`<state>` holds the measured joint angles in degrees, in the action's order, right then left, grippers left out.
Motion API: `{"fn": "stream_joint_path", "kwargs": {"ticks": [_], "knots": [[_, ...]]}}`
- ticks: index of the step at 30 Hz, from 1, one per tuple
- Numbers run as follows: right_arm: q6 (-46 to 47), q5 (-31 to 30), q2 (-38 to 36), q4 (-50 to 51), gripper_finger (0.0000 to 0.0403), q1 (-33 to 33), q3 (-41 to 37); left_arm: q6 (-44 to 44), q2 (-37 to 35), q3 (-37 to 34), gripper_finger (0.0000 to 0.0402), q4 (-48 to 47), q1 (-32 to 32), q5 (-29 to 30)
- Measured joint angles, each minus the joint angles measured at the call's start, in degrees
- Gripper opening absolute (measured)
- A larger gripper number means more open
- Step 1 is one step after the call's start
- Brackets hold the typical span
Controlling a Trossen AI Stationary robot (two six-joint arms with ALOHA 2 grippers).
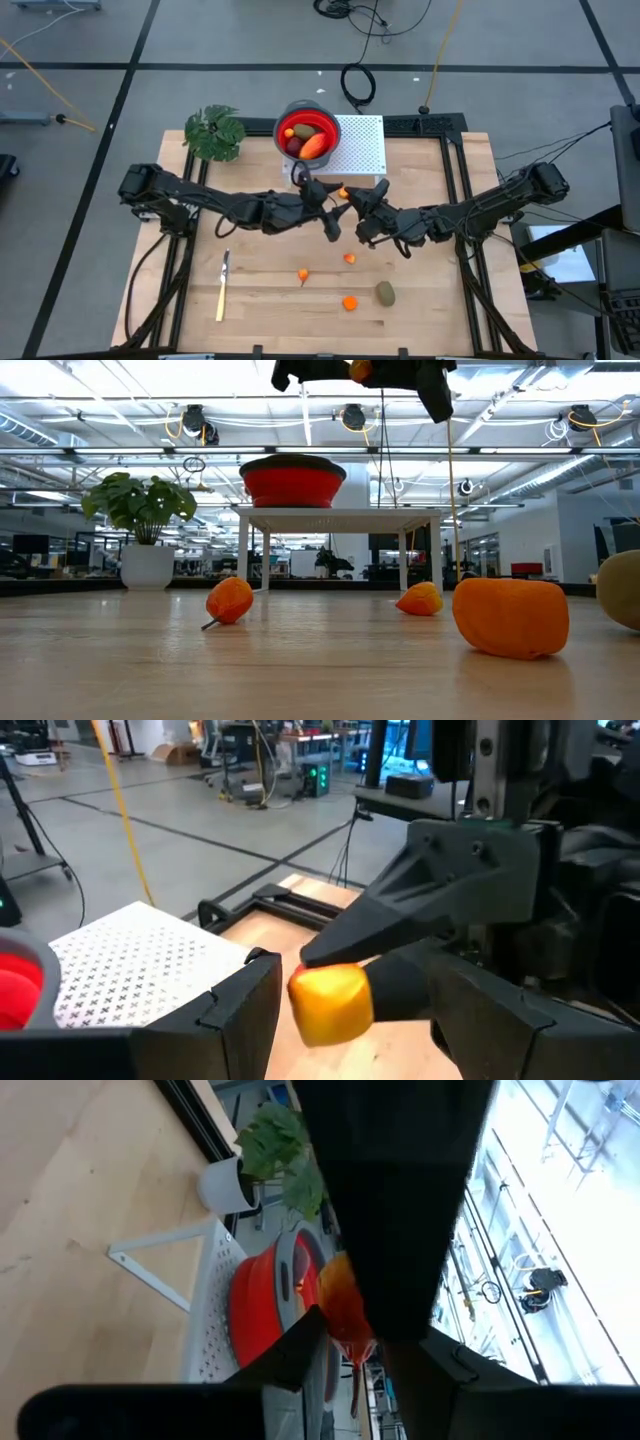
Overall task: Pick & Place Fruit
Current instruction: Put the pear into the red strainer bowl on the shelf
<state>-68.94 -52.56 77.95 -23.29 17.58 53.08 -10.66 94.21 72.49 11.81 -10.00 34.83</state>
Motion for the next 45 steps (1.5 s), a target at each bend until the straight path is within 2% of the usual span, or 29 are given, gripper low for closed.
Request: {"fn": "stream_joint_path", "kwargs": {"ticks": [12,22,27,39,45], "knots": [[-0.92,0.09,0.00,-0.48,0.0084,0.00,0.00,-1.48,-0.04,-0.02,0.0239,-0.57,0.02,0.22],[-0.75,0.09,-0.02,-0.46,0.0084,0.02,0.00,-1.49,-0.05,-0.07,0.0135,-0.61,0.06,0.00],[-0.74,-0.02,-0.07,-0.41,0.0092,0.04,0.00,-1.36,-0.09,-0.07,0.0106,-0.61,0.09,-0.83],[3.63,-0.11,-0.07,-0.46,0.0156,0.02,0.00,0.07,-0.09,-0.07,0.0105,-1.68,0.02,-1.97],[8.34,-8.04,-0.07,-0.48,0.0174,0.13,0.00,2.77,-0.52,-0.07,0.0106,-3.27,0.22,0.51]]}}
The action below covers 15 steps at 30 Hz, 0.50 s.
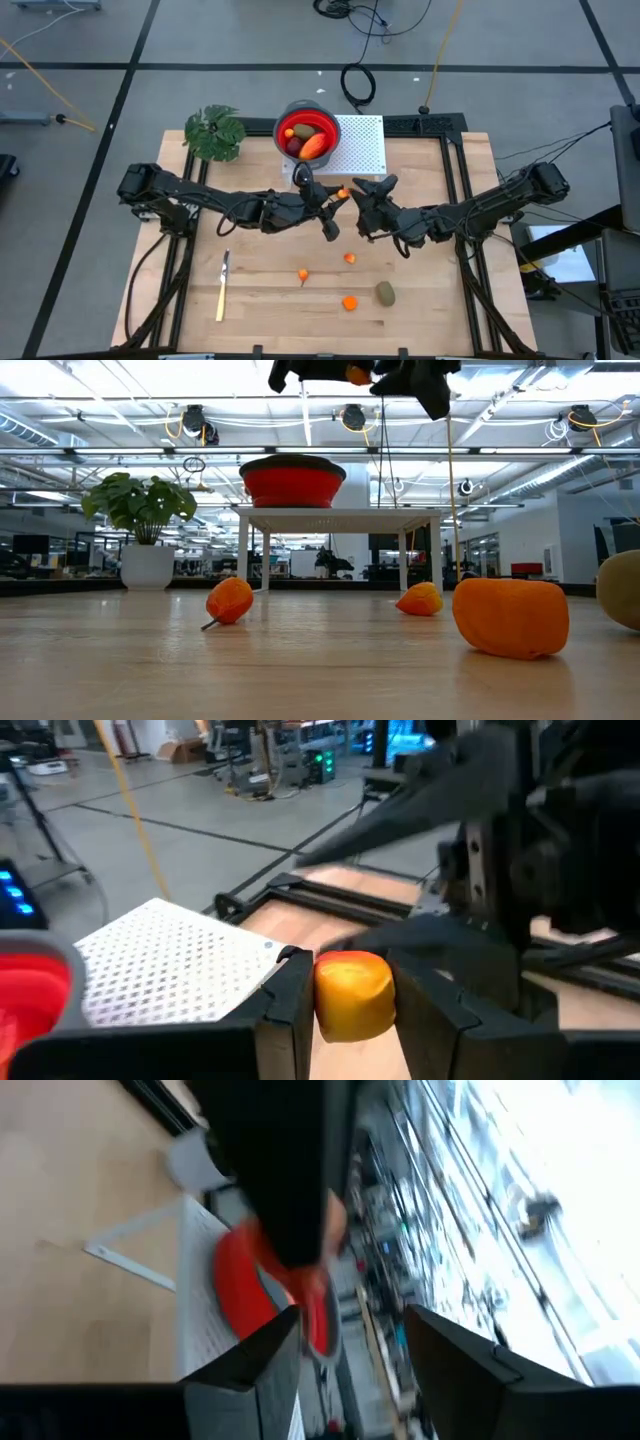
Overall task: Pick & Place Fruit
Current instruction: Put the pear into the red strainer bowl on the shelf
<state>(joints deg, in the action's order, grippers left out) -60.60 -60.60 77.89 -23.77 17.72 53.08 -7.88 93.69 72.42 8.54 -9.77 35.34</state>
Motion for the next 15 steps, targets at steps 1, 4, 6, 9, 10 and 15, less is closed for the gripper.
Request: {"fn": "stream_joint_path", "kwargs": {"ticks": [1,4,6,9,10,15], "knots": [[0.97,-1.33,0.00,0.14,0.0175,0.02,0.00,0.09,-0.33,-0.01,0.0106,-0.94,0.03,0.57],[2.92,-5.37,0.00,0.44,0.0175,0.29,0.00,0.26,-0.90,-0.07,0.0106,-2.13,0.46,2.82],[2.98,-7.59,0.00,1.04,0.0173,0.65,0.00,0.28,-1.68,-0.10,0.0106,-4.24,0.77,4.67],[4.36,-8.67,0.00,5.33,0.0168,1.18,0.00,0.29,-2.26,-0.09,0.0106,-4.57,1.75,6.28],[6.08,-8.64,0.00,6.85,0.0165,1.27,0.00,0.30,-2.84,-0.09,0.0106,-5.22,1.98,6.60],[16.92,-8.48,0.00,16.82,0.0146,1.55,0.00,2.01,-4.40,-0.04,0.0106,-5.94,3.92,7.22]]}}
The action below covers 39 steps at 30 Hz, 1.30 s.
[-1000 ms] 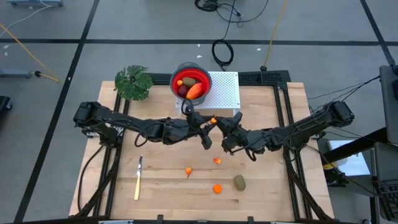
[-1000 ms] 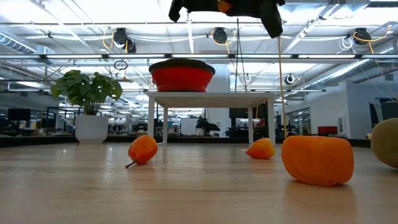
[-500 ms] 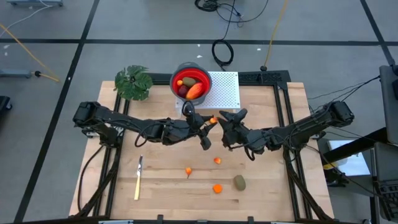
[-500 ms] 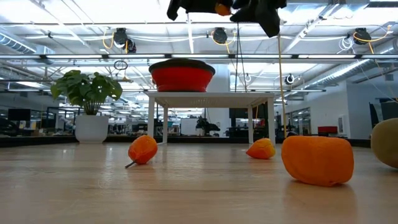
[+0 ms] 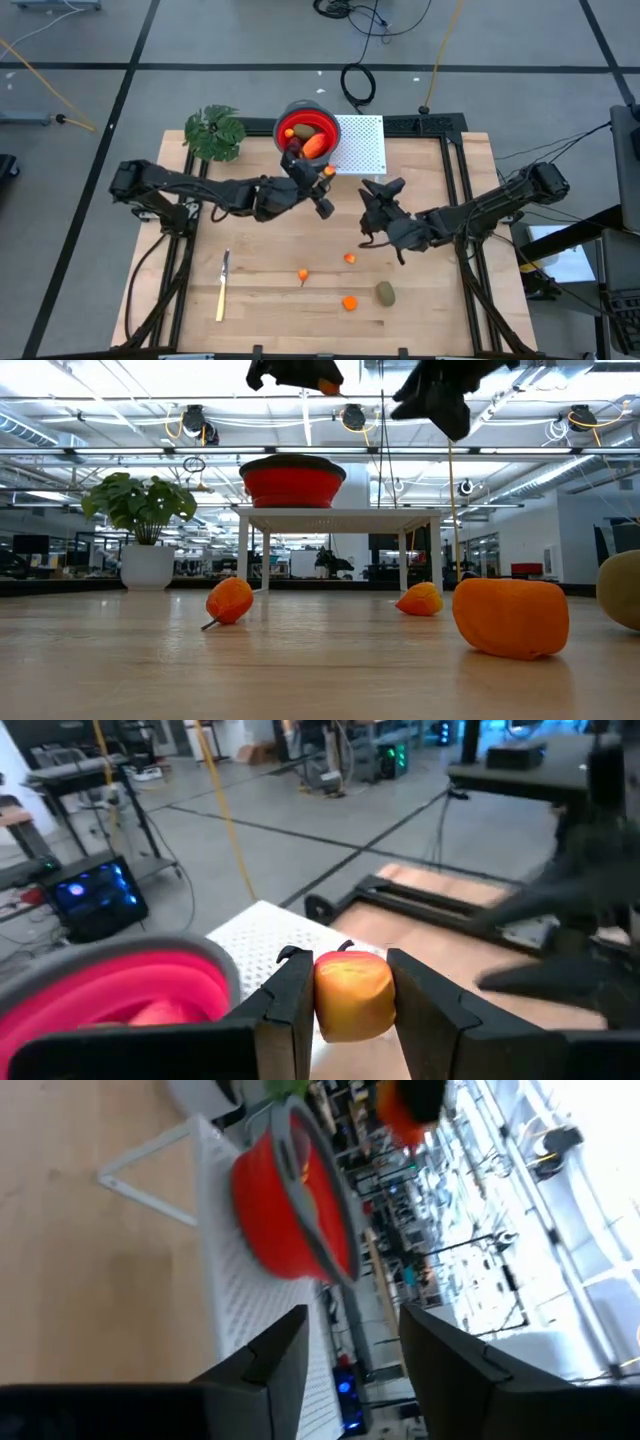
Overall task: Pick & Place Fruit
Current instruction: Put the pear into the red strainer bowl on the shelf
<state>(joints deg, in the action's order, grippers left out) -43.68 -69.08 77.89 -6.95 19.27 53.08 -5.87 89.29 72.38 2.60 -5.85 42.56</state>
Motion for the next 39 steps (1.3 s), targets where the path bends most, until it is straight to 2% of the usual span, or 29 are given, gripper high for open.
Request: {"fn": "stream_joint_path", "kwargs": {"ticks": [4,10,13,15,21,26,31,39], "knots": [[10.34,1.01,-0.73,10.26,0.0117,0.00,0.00,0.71,-0.91,-0.03,0.0106,0.38,2.02,0.04],[27.33,14.46,-5.05,28.15,0.0049,-0.16,-0.02,-0.69,-1.17,-0.02,0.0106,0.45,5.70,-0.25],[33.36,20.62,-7.89,33.67,0.0012,-0.49,-0.02,-1.83,-1.31,-0.03,0.0106,0.58,7.45,-0.54],[35.69,24.42,-10.16,35.97,0.0005,-0.55,-0.02,-3.08,-1.30,-0.03,0.0106,0.54,8.50,-0.56],[36.83,34.55,-16.83,36.99,0.0002,-0.88,-0.04,-3.14,-1.28,-0.03,0.0106,0.40,11.85,-0.96],[34.51,44.59,-22.43,36.67,0.0002,-3.23,-0.62,-3.33,-1.28,-0.03,0.0106,0.15,15.43,-4.72],[32.37,55.49,-28.95,31.95,0.0001,-6.98,-5.24,-3.98,-1.28,0.00,0.0106,-0.53,19.65,-10.29],[32.80,65.46,-40.14,27.14,0.0001,-13.17,-12.98,-5.17,-1.28,0.00,0.0106,-3.45,24.99,-16.31]]}}
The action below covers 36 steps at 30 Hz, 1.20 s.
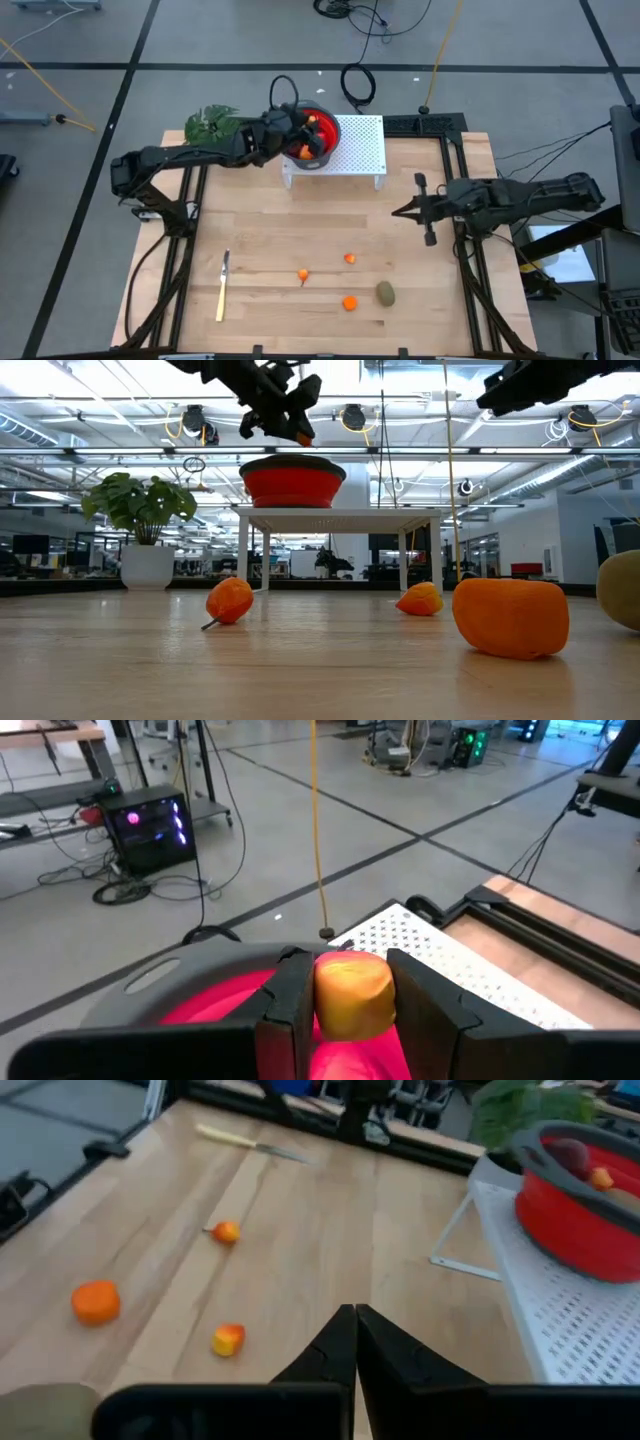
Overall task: Pick & Place Fruit
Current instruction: Put the pear into the red strainer bowl on the shelf
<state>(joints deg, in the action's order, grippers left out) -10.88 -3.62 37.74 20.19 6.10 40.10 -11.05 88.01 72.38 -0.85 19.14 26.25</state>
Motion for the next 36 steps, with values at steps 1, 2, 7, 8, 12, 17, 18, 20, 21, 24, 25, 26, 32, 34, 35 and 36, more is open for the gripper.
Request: {"fn": "stream_joint_path", "kwargs": {"ticks": [1,2,7,8,12,17,18,20,21,24,25,26,32,34,35,36], "knots": [[0.67,0.88,-1.31,-0.30,0.0001,-0.64,-0.59,-0.01,0.00,0.00,0.0106,-0.35,0.38,-0.80],[1.45,1.39,-2.54,-0.29,0.0001,-1.14,-1.12,-0.04,0.00,0.00,0.0106,-0.79,0.76,-1.30],[4.20,3.89,-8.27,-0.07,0.0001,-2.94,-3.58,-0.20,0.00,0.00,0.0106,-2.71,2.34,-3.15],[4.54,3.94,-9.35,-0.17,0.0001,-3.11,-3.93,-0.27,0.00,0.00,0.0106,-3.20,2.65,-3.56],[5.72,3.80,-13.19,-0.23,0.0001,-3.60,-5.55,-1.11,0.04,0.00,0.0106,-4.65,3.52,-3.93],[6.68,3.68,-15.98,-0.86,0.0001,-3.98,-7.61,-1.94,0.19,0.00,0.0106,-4.61,4.31,-4.69],[7.12,3.63,-16.18,-1.41,0.0001,-4.03,-7.89,-2.81,0.53,0.00,0.0106,-4.39,4.39,-5.38],[7.18,3.63,-16.33,-2.32,0.0001,-4.15,-8.23,-4.30,1.34,0.04,0.0106,-4.67,4.39,-6.69],[7.18,3.61,-16.33,-2.32,0.0001,-4.17,-8.25,-4.35,2.00,0.04,0.0106,-4.82,4.32,-6.76],[7.18,3.43,-16.31,-2.28,0.0001,-4.17,-8.27,-4.68,3.66,0.04,0.0106,-4.77,3.97,-6.96],[7.20,3.43,-16.33,-2.28,0.0001,-4.17,-8.27,-4.90,4.18,0.04,0.0106,-4.39,3.95,-7.02],[7.20,3.43,-16.33,-2.28,0.0001,-4.16,-8.27,-5.27,4.55,0.04,0.0106,-4.04,3.97,-7.07],[7.22,3.26,-16.32,-2.10,0.0001,-4.14,-8.27,-6.57,5.53,0.02,0.0106,-3.51,4.22,-6.78],[7.20,3.24,-16.33,-2.08,0.0001,-4.14,-8.27,-6.90,5.63,0.02,0.0106,-3.63,4.21,-6.80],[7.20,3.22,-16.33,-2.06,0.0001,-4.14,-8.27,-7.06,5.78,0.02,0.0106,-3.68,4.21,-6.86],[7.20,3.18,-16.33,-2.04,0.0001,-4.14,-8.27,-7.15,5.91,0.02,0.0106,-3.92,4.21,-7.08]]}}
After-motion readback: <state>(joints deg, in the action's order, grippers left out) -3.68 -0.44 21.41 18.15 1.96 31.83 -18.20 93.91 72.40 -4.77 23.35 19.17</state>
